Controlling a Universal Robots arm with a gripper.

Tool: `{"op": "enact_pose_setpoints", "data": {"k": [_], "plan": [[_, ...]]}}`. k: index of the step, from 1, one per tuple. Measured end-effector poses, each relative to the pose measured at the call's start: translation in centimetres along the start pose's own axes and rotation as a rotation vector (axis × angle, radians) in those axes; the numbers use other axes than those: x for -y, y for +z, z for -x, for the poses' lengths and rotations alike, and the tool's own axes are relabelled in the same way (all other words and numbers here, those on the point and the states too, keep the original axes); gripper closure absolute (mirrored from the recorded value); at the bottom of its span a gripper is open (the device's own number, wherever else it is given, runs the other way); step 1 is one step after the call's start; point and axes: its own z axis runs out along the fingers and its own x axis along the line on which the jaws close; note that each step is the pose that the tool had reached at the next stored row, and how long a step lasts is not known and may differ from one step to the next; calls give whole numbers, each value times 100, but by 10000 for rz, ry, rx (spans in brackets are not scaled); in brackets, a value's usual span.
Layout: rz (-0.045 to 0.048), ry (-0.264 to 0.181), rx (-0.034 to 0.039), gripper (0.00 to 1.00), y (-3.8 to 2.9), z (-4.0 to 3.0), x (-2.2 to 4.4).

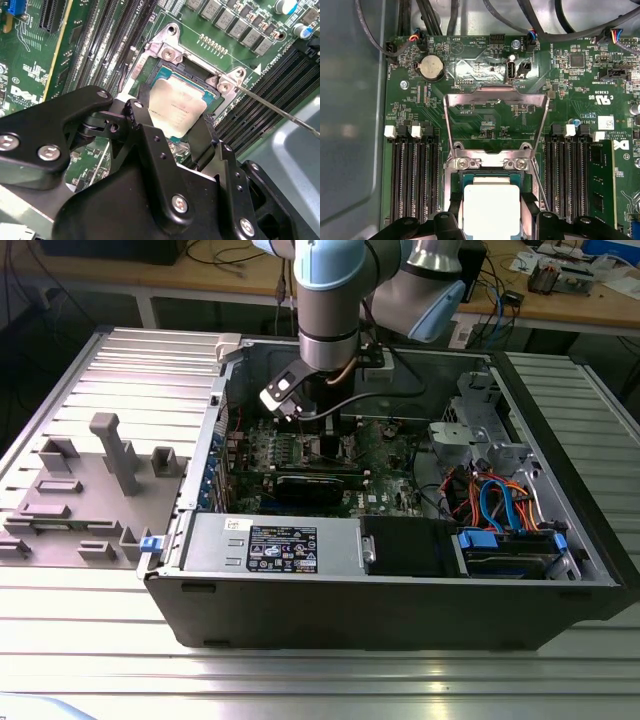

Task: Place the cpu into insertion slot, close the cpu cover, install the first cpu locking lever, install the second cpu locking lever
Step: 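Place the cpu into insertion slot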

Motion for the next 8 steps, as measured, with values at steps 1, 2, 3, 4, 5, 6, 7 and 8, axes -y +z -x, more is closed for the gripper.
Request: {"op": "enact_pose_setpoints", "data": {"k": [1, 2, 3, 4, 5, 6, 7, 8], "plan": [[0, 0, 0, 46, 0, 0, 0], [1, 0, -1, 46, 1, 0, 0], [2, 0, -2, 46, 2, -1, 0], [3, 0, -2, 46, 2, -1, 0], [3, 0, -3, 46, 2, -1, 0], [3, 0, -3, 46, 2, -1, 0], [3, 1, -3, 46, 2, -1, 3], [3, 0, -4, 46, 2, -1, 4]]}}
